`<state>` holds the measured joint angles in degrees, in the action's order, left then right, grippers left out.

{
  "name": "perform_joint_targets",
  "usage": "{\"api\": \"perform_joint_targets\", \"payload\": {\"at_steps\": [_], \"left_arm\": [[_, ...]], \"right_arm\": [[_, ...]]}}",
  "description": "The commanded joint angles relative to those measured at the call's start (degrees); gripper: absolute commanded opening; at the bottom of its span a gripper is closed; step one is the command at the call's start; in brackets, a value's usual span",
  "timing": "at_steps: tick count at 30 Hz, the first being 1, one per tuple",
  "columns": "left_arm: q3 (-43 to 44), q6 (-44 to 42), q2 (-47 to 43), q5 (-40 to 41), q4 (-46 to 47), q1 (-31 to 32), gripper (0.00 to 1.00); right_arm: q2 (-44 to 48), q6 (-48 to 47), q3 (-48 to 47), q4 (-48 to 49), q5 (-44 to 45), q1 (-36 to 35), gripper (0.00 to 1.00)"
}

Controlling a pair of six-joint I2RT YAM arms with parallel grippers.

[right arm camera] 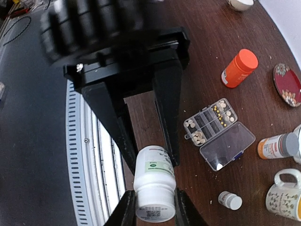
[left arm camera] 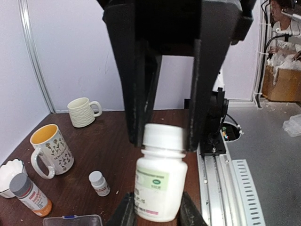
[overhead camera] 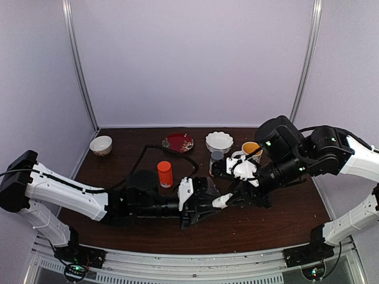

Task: Sort the pills into containers
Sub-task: Screw the lid of the pill bottle onto the pill bottle.

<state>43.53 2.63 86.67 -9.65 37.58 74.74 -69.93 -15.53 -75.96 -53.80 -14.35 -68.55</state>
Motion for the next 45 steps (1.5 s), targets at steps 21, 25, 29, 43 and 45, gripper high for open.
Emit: {"api": "perform_joint_targets", "payload": {"at_steps": [21, 25, 29, 43, 45], "left_arm": [[7.8, -38.5, 6.2, 32.5, 10.5, 3.2, 0.06], [7.6, -39.1, 6.8, 32.0, 12.6, 3.4, 0.05], [8.9, -42.7, 8.1, 33.9, 11.7, 4.5, 0.05], [5.4, -21.6, 1.5, 22.6, -1.9, 2.9, 0.04], [5.1, -17.2, 0.1, 19.0, -3.7, 2.6, 0.04]], "right_arm": [[9.4, 76.0, 18.9, 27.4, 4.6, 7.2, 0.04], [12.2, 84.0, 22.9, 33.6, 3.4, 8.1, 0.04], [14.7, 88.8, 25.5, 35.6, 4.8, 8.2, 0.07], [26.8, 38.0, 24.1, 29.0, 5.2, 9.3, 1.0], [27.3, 27.5, 23.6, 27.1, 3.1, 9.2, 1.0]]}}
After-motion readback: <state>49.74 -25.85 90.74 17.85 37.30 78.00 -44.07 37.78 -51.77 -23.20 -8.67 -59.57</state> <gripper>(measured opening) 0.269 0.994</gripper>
